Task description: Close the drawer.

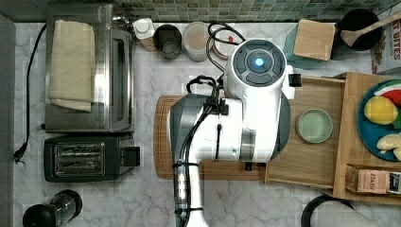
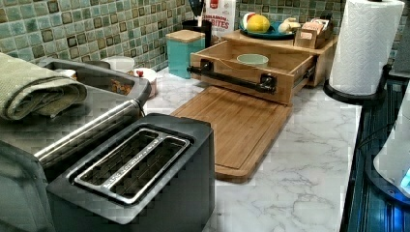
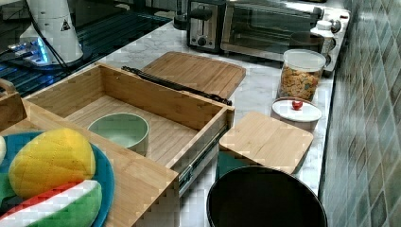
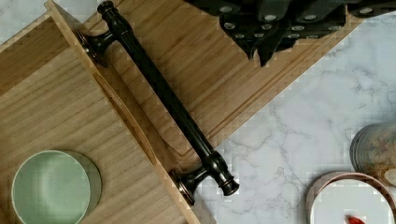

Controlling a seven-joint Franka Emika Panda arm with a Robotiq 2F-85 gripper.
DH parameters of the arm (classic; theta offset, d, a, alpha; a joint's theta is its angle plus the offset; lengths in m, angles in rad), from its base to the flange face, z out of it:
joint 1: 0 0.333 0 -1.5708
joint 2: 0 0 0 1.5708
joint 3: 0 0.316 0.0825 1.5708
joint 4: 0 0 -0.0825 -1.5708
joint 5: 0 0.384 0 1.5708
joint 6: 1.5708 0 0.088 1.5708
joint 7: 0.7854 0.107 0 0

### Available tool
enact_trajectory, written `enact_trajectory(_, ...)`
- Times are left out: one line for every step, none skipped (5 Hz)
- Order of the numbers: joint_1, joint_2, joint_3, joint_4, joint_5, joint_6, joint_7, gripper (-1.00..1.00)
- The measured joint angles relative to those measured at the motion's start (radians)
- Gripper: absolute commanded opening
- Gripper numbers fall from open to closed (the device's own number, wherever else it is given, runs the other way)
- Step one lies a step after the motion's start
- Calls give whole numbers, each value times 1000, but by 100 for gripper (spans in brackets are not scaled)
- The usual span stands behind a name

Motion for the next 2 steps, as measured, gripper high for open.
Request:
enact_trajectory(-4,2,1,-5,-4,0,0,-100)
enact_trajectory(-5,9,-2,-7,-8,8,0,-100)
